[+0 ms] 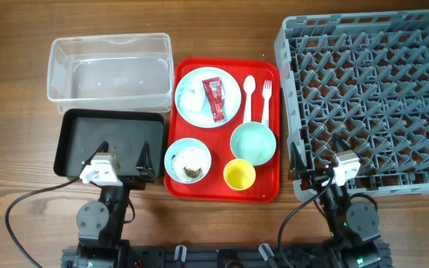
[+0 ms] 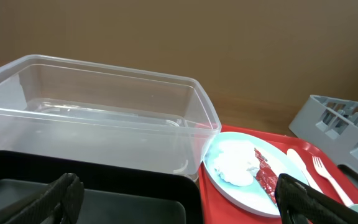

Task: Sort waste into correct bins and load items into the dishwasher rack
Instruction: 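Move the left gripper toward the yellow cup on the red tray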

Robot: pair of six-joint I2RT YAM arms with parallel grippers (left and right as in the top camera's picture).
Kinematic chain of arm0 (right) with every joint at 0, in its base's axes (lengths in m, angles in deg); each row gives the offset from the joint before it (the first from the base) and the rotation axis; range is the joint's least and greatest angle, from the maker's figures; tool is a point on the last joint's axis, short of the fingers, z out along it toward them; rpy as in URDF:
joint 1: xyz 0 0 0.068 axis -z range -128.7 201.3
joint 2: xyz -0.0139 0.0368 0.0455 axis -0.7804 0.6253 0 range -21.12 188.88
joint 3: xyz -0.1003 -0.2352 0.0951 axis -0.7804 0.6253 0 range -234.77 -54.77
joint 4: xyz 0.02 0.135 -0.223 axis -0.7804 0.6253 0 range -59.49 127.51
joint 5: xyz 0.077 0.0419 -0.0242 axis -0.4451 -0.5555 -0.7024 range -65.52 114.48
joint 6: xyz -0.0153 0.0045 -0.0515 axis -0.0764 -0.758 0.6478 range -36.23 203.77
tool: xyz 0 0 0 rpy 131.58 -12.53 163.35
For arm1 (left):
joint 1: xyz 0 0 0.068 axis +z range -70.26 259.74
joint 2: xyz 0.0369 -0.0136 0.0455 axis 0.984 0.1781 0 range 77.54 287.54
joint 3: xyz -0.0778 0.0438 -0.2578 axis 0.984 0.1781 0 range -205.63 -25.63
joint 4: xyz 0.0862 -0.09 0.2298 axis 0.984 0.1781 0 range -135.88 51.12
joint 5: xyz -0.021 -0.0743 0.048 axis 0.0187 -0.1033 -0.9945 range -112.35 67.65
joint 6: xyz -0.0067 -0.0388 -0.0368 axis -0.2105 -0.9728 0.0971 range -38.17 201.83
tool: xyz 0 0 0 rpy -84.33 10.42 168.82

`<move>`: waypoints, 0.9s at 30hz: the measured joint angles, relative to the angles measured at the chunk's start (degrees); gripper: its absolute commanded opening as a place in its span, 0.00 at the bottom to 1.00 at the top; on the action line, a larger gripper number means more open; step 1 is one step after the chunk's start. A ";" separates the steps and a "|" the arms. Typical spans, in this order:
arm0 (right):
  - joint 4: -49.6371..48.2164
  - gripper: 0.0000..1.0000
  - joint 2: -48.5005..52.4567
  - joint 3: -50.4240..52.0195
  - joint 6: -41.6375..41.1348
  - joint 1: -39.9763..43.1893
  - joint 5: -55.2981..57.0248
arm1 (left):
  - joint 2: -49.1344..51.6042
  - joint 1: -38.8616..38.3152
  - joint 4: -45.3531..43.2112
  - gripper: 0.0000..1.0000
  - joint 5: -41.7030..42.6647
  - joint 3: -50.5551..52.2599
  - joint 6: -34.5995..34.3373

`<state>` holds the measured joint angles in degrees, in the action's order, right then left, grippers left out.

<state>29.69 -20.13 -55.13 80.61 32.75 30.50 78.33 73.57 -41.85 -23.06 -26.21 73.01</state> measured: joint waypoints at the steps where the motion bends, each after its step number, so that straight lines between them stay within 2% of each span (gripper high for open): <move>1: 0.00 1.00 0.00 0.00 -0.02 0.00 0.00 | 0.00 0.00 0.02 1.00 0.00 0.00 0.00; 10: -0.11 1.00 0.00 0.00 -0.02 0.00 -0.46 | 0.00 0.00 -0.02 1.00 0.26 0.00 0.00; 15: 1.16 1.00 0.00 -0.70 -1.79 0.00 -6.45 | 0.00 0.00 -1.49 1.00 8.79 -2.21 -2.23; 18: 9.09 1.00 2.01 -7.80 -5.42 0.00 -9.73 | 3.06 0.00 6.95 1.00 11.85 -11.52 -3.56; 21: 18.01 1.00 10.34 -21.53 -9.64 0.00 -13.46 | 14.80 0.00 22.27 1.00 15.13 -27.65 -5.70; 24: 31.21 1.00 29.44 -39.12 -10.80 0.11 -16.35 | 35.95 0.13 44.48 1.00 17.38 -49.70 -6.38; 26: 37.07 1.00 39.12 -47.21 -10.36 0.13 -16.68 | 45.77 -0.07 50.75 1.00 17.79 -60.02 -6.51; 27: 38.53 1.00 45.20 -51.17 -8.85 0.15 -17.03 | 51.80 -0.66 57.31 1.00 18.88 -67.36 -7.04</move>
<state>68.22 25.07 -106.29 71.76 32.90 13.47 130.13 72.91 15.46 -4.18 -93.57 65.98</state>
